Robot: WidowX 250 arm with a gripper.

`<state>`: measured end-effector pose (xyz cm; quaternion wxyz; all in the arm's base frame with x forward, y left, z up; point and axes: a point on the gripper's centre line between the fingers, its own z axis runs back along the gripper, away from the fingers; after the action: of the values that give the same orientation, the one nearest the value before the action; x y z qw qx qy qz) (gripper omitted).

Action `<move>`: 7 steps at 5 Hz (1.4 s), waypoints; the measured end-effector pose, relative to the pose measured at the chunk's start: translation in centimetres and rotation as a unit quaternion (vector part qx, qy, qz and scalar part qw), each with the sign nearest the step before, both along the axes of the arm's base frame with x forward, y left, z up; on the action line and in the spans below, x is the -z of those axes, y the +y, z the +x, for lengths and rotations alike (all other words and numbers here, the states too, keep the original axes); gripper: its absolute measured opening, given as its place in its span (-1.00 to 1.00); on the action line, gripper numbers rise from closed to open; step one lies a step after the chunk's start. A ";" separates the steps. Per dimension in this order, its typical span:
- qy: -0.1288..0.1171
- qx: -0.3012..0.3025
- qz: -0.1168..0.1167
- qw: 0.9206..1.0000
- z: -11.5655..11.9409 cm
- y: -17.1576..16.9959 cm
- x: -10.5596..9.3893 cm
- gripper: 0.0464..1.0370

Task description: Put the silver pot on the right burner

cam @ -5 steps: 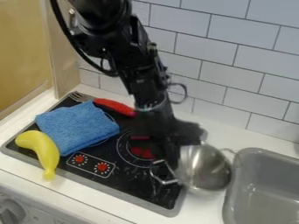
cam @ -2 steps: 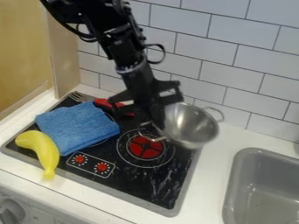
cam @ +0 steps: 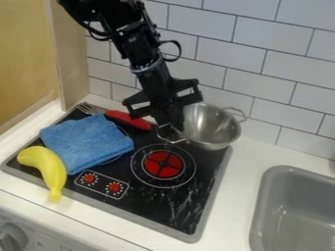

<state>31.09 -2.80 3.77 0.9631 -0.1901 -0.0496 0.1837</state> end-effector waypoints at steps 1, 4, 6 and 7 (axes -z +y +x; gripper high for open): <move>0.001 0.000 -0.002 1.000 1.0 0.1 0.5 -0.98; 0.015 -0.003 0.004 1.000 1.8 0.3 2.6 -0.94; 0.021 -0.004 0.012 1.000 1.7 0.5 2.8 -0.06; 0.024 -0.004 0.011 1.000 1.6 0.5 2.8 0.58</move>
<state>32.72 -2.29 0.98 0.9653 -0.1748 -0.0297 0.1915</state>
